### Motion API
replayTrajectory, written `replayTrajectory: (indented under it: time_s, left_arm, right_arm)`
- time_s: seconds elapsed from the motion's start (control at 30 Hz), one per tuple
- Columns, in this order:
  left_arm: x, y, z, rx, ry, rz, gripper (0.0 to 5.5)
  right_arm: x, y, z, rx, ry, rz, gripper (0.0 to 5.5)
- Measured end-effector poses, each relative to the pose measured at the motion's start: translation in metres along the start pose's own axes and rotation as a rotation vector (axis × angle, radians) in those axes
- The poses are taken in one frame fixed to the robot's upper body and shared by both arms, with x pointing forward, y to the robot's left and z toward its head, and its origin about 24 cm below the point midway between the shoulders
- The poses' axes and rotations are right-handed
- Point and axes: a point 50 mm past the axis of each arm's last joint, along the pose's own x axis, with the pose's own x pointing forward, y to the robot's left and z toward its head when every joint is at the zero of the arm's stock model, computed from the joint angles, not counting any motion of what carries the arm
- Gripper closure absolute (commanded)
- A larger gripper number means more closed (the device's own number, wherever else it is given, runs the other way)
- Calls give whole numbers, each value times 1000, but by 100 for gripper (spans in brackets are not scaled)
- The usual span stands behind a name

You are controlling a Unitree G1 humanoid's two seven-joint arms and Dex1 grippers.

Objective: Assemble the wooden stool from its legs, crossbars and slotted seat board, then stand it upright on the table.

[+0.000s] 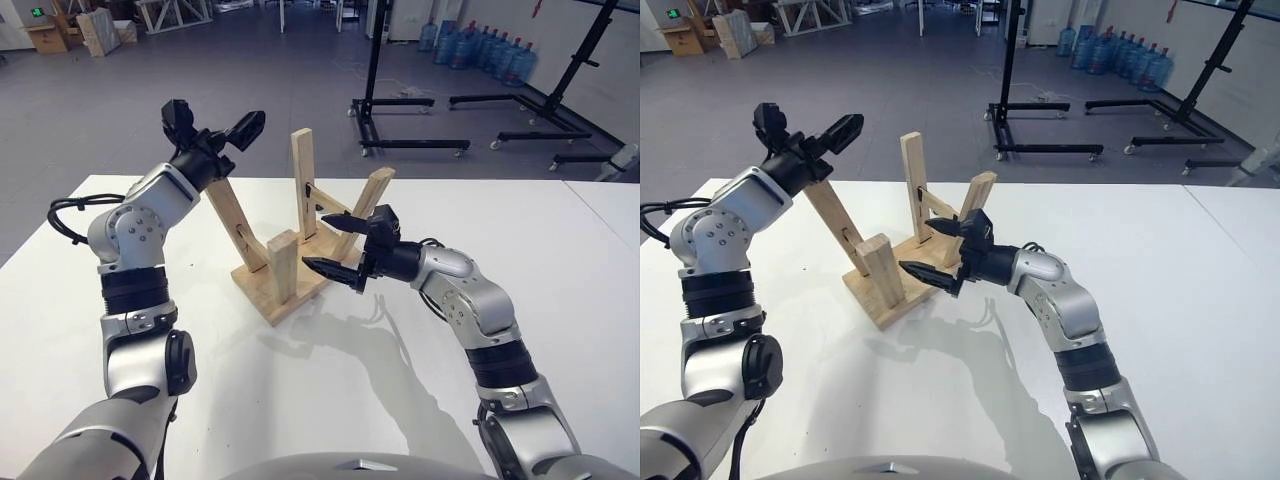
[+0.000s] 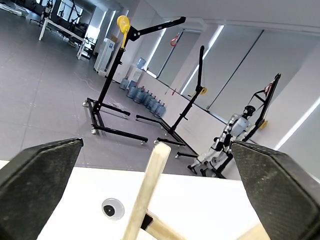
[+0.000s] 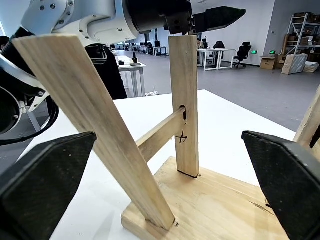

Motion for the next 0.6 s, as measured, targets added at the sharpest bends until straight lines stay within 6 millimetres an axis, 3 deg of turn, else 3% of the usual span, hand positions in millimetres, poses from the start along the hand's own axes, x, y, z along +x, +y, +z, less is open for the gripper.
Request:
replayTrajectory:
  time_s: [0.1, 0.27, 0.3, 0.37, 0.43, 0.5, 0.57, 0.6]
  left_arm:
    - [-1, 0, -6, -6, -8, -9, 10]
    - [-1, -14, 15, -42, -40, -12, 10]
    - [1, -24, 27, -29, -62, -31, 10]
    - [-3, -51, 73, 41, -171, -86, 10]
    - [-20, -75, 123, 114, -307, -121, 10]
    - [-35, -77, 146, 142, -365, -90, 10]
    - [-45, -72, 157, 174, -381, -53, 10]
    - [-53, -66, 164, 202, -391, -13, 10]
  right_arm:
    - [-1, 1, -3, 8, 5, -1, 14]
    - [-2, 0, -2, 10, 0, -10, 14]
    - [-2, 0, -2, 10, -2, -12, 14]
    - [-6, -3, 0, 27, -6, -28, 14]
    - [-17, -10, 2, 34, 7, -65, 14]
    - [-24, -13, 4, 9, 37, -86, 14]
    - [-31, -15, 6, -50, 89, -101, 14]
    - [-37, -10, 12, -153, 146, -76, 14]
